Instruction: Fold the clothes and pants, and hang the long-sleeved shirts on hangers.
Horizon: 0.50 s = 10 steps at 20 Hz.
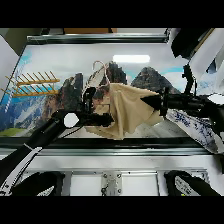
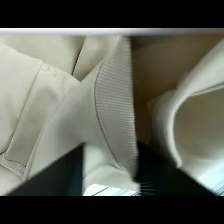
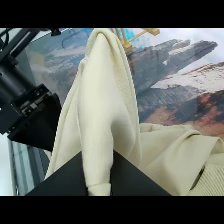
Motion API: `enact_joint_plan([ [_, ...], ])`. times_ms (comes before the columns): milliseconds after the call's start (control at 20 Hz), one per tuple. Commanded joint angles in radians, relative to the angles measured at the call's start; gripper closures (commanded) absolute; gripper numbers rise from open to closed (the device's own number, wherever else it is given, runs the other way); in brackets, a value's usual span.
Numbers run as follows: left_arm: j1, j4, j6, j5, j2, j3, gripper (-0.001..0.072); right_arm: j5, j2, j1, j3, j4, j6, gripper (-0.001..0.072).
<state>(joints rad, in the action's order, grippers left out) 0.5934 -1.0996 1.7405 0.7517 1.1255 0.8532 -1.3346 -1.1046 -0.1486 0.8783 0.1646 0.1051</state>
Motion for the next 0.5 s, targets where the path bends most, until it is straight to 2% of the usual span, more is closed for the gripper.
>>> enact_joint_plan([
  [0,-0.005,-0.009,0.022,0.015,0.031,0.000,0.0616,0.000,0.003,0.001,0.000,-0.001,0.008,0.0689],
  [50,-0.027,-0.008,0.020,0.025,0.027,0.000,0.0688,0.001,0.008,0.000,0.000,-0.002,0.031,0.0690],
  [200,-0.141,-0.009,0.013,0.075,-0.023,0.000,0.0689,0.004,0.048,0.000,0.000,-0.001,0.101,0.0690],
  [450,-0.342,-0.005,-0.056,0.199,-0.105,0.001,0.0689,0.003,0.156,0.012,0.000,-0.005,0.242,0.0690],
])
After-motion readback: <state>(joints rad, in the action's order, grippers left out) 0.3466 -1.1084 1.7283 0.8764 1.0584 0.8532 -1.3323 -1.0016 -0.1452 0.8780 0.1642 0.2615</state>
